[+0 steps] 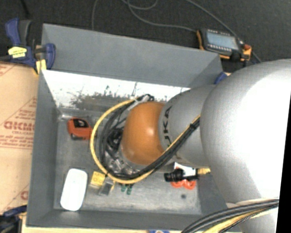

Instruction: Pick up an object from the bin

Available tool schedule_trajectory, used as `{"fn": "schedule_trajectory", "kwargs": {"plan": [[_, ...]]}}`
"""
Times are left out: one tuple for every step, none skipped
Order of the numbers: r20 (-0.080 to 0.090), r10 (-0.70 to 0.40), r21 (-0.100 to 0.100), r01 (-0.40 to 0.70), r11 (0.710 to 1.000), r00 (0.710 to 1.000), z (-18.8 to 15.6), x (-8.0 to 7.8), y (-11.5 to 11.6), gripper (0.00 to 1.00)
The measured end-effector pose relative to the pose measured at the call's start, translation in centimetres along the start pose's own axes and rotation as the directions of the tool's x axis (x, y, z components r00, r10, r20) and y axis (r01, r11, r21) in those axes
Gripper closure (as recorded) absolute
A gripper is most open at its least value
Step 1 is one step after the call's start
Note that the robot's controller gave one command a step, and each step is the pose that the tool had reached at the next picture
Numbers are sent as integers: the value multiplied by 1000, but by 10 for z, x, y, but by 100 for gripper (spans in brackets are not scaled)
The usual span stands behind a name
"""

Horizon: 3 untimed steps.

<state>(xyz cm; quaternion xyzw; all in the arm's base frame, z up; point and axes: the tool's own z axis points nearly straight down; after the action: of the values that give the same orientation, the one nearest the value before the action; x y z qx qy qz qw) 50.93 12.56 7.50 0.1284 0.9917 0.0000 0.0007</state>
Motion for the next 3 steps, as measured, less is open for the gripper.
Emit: {"fn": "schedule_trajectory", "kwargs": {"plan": [[-5,0,2,0,1000,1000,-14,1,-1,100],[0,0,-1,0,1000,1000,-28,0,0,100],[1,0,-1,0,1000,1000,-38,-1,0,100]]}}
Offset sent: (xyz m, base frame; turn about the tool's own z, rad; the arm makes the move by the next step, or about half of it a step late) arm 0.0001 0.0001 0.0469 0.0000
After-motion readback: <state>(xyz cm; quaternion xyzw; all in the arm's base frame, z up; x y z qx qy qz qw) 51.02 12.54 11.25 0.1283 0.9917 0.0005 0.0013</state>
